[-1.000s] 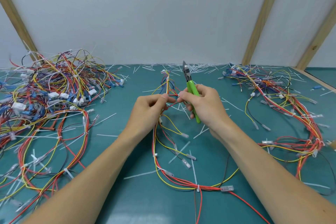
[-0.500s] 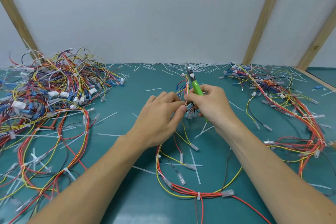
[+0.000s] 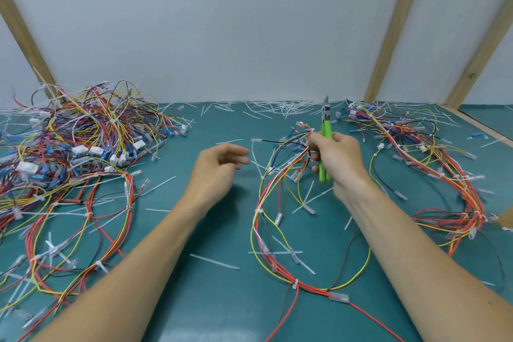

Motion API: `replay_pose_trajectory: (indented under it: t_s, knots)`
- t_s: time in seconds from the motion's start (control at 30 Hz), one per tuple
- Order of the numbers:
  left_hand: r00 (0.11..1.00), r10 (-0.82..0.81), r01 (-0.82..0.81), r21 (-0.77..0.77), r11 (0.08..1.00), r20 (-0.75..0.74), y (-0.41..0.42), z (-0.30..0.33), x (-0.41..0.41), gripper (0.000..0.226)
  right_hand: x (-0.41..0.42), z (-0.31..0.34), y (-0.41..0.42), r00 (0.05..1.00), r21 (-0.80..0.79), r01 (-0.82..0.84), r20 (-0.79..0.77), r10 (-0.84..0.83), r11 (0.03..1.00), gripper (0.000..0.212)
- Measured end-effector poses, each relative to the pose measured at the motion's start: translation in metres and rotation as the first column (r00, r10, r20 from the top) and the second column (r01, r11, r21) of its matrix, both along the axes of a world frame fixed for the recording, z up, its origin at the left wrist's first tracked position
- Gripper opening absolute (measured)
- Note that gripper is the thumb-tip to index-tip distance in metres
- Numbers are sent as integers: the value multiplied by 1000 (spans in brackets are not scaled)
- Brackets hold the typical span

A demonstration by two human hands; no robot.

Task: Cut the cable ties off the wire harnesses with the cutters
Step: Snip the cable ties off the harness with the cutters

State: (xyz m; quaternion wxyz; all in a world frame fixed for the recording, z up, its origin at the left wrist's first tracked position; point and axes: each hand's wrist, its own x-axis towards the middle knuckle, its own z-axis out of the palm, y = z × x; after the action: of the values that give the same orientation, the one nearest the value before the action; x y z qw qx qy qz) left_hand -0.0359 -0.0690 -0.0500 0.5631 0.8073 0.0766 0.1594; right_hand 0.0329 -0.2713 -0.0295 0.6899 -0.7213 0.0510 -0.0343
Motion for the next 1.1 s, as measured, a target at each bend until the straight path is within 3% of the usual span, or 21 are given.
replay_pose_trajectory:
  t_s: [0.1, 0.3, 0.43, 0.57, 0.63, 0.73, 0.93, 1.1]
  knots:
    - [982, -166, 183, 225, 957, -93, -9, 0, -7, 41, 0, -1, 1, 1000, 13, 2, -3, -2, 1000, 13]
    - [918, -333, 360, 103, 927, -215, -10, 8, -12, 24, 1, -2, 2, 1000, 54, 21, -8, -20, 998, 12]
    - [953, -283, 272, -100, 957, -109, -14, 4, -9, 18, 1, -2, 3, 999, 22, 36, 20, -37, 999, 6]
    - [993, 94, -62, -342, 937, 76, -1, 7, -2, 22, 2, -4, 3, 995, -70, 45, 89, -39, 997, 3]
    - [947, 265, -220, -234, 947, 183, 8, 9, 0, 24, 1, -4, 5, 991, -156, 17, 133, 4, 988, 3]
    - [925, 241, -247, -19, 969, 295, 11, 10, 0, 21, -6, -4, 10, 973, -361, 19, 221, 66, 932, 8]
    - [955, 156, -171, 37, 985, 252, 5, 3, 2, 5, -20, 0, 12, 942, -527, 121, 328, 71, 841, 18]
    - [959, 154, -138, -86, 987, 237, 5, 4, 1, 7, -22, 2, 13, 877, -535, 158, 462, 130, 830, 21]
